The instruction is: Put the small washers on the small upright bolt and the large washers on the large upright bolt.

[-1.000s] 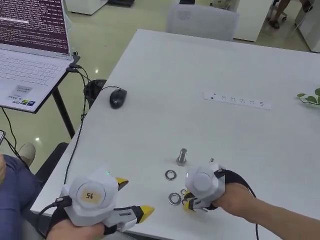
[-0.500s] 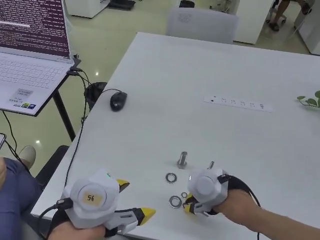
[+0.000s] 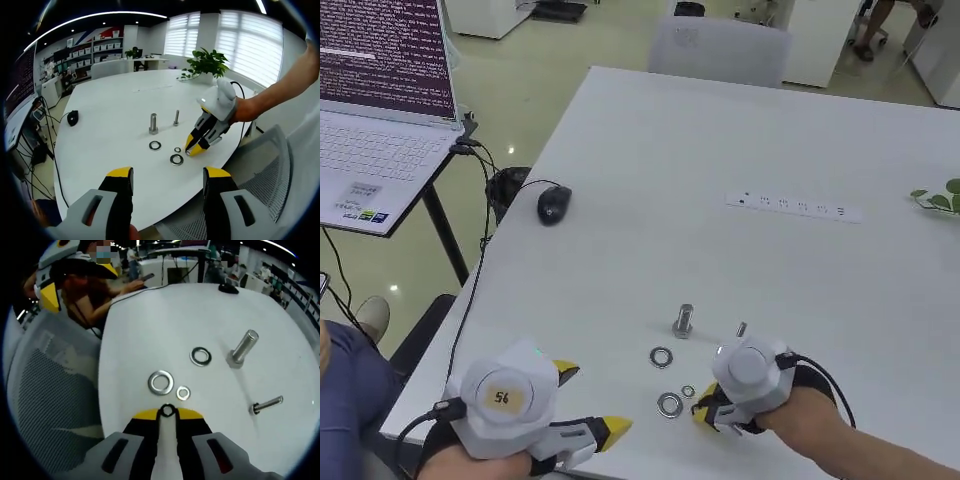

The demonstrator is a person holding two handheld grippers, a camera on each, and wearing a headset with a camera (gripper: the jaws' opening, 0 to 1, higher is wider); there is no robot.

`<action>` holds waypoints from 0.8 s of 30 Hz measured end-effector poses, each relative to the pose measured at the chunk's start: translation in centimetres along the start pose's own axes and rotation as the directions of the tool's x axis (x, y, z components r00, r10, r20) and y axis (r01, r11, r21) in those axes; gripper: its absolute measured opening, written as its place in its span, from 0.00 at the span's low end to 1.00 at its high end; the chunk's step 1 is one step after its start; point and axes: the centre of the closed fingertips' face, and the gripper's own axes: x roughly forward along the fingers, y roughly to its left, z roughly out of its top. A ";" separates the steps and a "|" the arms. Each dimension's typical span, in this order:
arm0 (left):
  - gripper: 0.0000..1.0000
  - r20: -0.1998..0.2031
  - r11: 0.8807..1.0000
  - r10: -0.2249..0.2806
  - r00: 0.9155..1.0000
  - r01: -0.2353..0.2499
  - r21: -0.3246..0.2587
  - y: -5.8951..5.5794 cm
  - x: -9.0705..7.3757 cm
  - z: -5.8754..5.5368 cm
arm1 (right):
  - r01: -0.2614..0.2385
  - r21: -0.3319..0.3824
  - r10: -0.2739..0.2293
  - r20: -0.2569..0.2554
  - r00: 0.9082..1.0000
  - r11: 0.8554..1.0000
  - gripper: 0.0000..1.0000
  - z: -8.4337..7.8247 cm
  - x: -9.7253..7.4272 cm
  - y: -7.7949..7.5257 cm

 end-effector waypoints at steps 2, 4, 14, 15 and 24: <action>0.55 -0.002 1.000 -0.002 1.000 0.002 0.001 -0.1 0.1 0.0 | 0.013 0.023 -0.013 0.009 1.000 1.000 0.14 -0.3 -0.3 -0.6; 0.55 0.000 1.000 -0.001 1.000 0.001 -0.004 -0.1 0.1 -0.1 | 0.023 0.049 -0.024 0.013 1.000 0.999 0.14 -0.7 -0.7 -1.0; 0.56 0.003 1.000 0.006 1.000 -0.006 -0.013 0.3 0.0 -0.1 | 0.128 0.123 -0.136 0.054 0.989 0.984 0.14 -1.1 -4.3 -5.0; 0.56 0.004 1.000 0.006 1.000 -0.006 -0.014 0.3 0.0 -0.1 | 0.137 0.131 -0.145 0.057 0.988 0.982 0.13 -1.1 -4.6 -5.6; 0.56 0.009 1.000 0.005 1.000 -0.005 -0.017 0.4 0.1 0.0 | 0.209 0.095 -0.215 0.053 0.975 0.973 0.13 1.0 -7.2 -10.3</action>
